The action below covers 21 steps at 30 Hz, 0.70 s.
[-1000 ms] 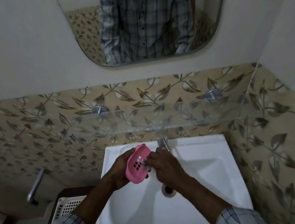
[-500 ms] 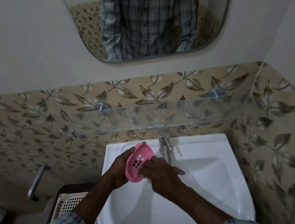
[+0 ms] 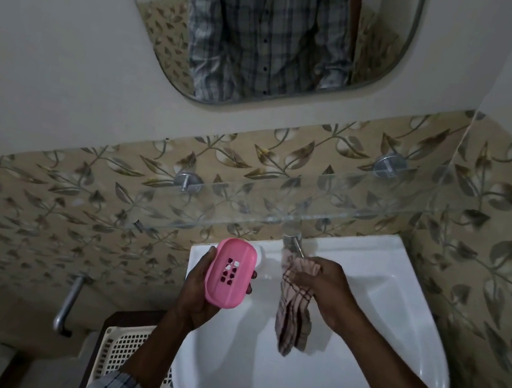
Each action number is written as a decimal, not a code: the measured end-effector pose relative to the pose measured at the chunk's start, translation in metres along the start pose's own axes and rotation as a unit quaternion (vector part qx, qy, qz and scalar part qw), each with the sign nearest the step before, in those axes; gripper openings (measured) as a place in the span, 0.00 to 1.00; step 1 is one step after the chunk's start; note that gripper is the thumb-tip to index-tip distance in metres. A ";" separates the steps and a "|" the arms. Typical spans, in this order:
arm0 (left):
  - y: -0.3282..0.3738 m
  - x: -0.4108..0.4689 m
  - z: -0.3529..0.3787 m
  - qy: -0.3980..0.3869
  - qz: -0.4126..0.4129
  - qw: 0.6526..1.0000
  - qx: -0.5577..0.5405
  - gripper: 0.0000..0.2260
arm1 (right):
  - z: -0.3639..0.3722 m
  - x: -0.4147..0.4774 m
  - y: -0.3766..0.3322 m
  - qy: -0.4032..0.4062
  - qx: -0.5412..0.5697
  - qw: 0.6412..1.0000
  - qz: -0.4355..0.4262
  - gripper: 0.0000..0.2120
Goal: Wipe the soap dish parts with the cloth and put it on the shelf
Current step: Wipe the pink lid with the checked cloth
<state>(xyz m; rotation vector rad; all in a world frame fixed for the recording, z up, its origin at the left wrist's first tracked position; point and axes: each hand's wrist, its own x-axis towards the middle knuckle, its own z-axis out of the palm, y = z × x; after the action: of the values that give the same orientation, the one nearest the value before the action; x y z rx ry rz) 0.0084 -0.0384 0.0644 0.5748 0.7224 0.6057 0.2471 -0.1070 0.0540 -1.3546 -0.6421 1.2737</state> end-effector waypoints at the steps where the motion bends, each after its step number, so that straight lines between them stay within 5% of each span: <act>1: 0.001 -0.001 0.001 -0.017 -0.005 1.000 -0.004 0.43 | -0.002 -0.003 0.000 -0.026 0.063 0.997 0.036 0.11; 7: -0.004 -0.004 0.015 -0.062 -0.059 0.993 -0.082 0.40 | -0.002 -0.010 -0.005 -0.093 0.230 0.964 0.096 0.22; 12: -0.006 -0.001 0.025 -0.088 -0.082 0.990 -0.067 0.35 | -0.001 -0.016 -0.011 -0.118 0.246 0.959 0.081 0.22; 18: -0.007 0.004 0.016 -0.071 -0.040 0.991 -0.107 0.38 | 0.002 -0.018 -0.018 -0.058 0.226 0.969 0.086 0.22; 21: -0.018 0.000 0.006 -0.088 -0.037 0.990 -0.105 0.33 | 0.003 -0.022 -0.018 -0.070 0.294 0.943 0.142 0.23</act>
<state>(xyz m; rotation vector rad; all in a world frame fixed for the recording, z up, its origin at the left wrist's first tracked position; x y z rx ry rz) 0.0183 -0.0525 0.0558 0.3983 0.5044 0.5461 0.2433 -0.1220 0.0784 -0.8785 -0.1283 1.6412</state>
